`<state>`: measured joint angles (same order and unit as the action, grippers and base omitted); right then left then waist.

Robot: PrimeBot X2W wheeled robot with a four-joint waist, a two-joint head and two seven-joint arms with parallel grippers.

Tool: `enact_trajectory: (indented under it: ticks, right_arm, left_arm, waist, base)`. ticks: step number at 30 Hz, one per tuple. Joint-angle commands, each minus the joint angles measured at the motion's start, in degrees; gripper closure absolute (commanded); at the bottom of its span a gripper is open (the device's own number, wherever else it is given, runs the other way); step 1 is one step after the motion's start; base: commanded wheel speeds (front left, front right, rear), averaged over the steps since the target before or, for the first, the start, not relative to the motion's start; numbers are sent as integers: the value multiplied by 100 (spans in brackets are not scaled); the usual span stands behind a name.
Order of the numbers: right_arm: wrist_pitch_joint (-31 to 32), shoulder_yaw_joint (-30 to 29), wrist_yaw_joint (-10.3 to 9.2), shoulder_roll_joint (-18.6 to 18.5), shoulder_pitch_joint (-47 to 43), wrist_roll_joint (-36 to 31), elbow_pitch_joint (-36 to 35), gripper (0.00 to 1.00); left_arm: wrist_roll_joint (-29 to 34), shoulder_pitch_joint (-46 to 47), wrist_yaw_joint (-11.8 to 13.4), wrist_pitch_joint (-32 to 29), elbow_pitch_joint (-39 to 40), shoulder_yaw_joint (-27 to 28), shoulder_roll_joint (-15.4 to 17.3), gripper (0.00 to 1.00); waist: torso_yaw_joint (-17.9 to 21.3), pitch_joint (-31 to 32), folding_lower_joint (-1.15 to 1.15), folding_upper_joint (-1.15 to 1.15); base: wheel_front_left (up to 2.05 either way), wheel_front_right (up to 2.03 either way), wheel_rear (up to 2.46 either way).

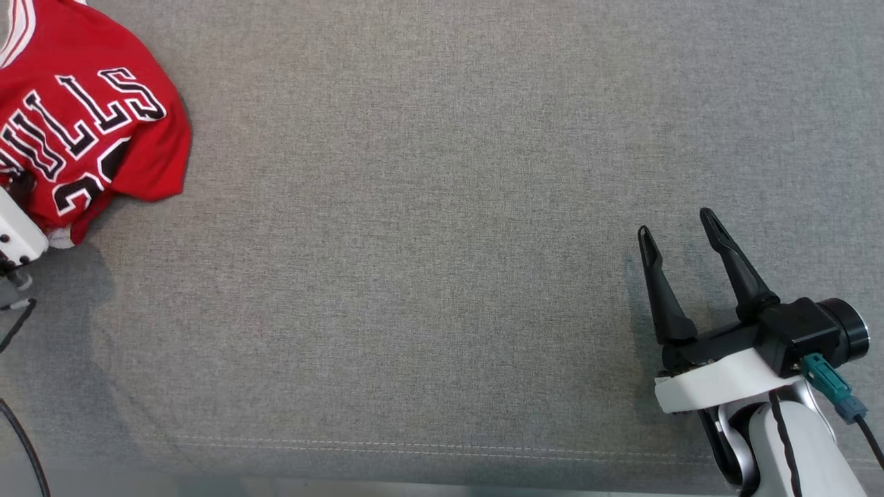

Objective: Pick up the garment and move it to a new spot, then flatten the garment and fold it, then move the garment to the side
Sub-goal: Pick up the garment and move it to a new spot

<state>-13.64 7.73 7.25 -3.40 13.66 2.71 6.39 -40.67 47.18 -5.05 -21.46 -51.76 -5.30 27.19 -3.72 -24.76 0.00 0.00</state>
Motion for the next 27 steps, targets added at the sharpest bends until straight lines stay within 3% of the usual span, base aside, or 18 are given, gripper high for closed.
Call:
enact_trajectory:
  ticks: [1, 10, 16, 21, 27]
  right_arm:
    - [-72, 91, 24, 18, 14, -12, -125, 0]
    - [-81, 66, 24, 21, -30, -16, -114, 0]
    - [-89, -16, 24, 28, -8, -9, -121, 0]
    - [-108, -119, 24, 40, 20, 48, -112, 0]
    - [-126, -176, 24, 49, 57, 150, -143, 0]
  left_arm:
    - [154, 338, 26, 226, 190, 115, 470, 100]
    - [761, 901, 154, 1177, 1094, -181, 644, 100]
    - [1073, 860, 223, 1518, 2025, -459, 527, 100]
    - [1182, 386, 383, 1633, 3244, -837, 7, 100]
    - [1321, -101, 602, 1476, 4317, -1477, -665, 100]
  waist:
    - [-35, 38, 0, 0]
    - [-281, 300, 0, 0]
    - [-311, 460, 0, 0]
    - [-153, 595, 0, 0]
    - [336, 558, 0, 0]
  base:
    - [0, 0, 0]
    - [0, 0, 0]
    - [0, 0, 0]
    - [0, 0, 0]
    - [0, 0, 0]
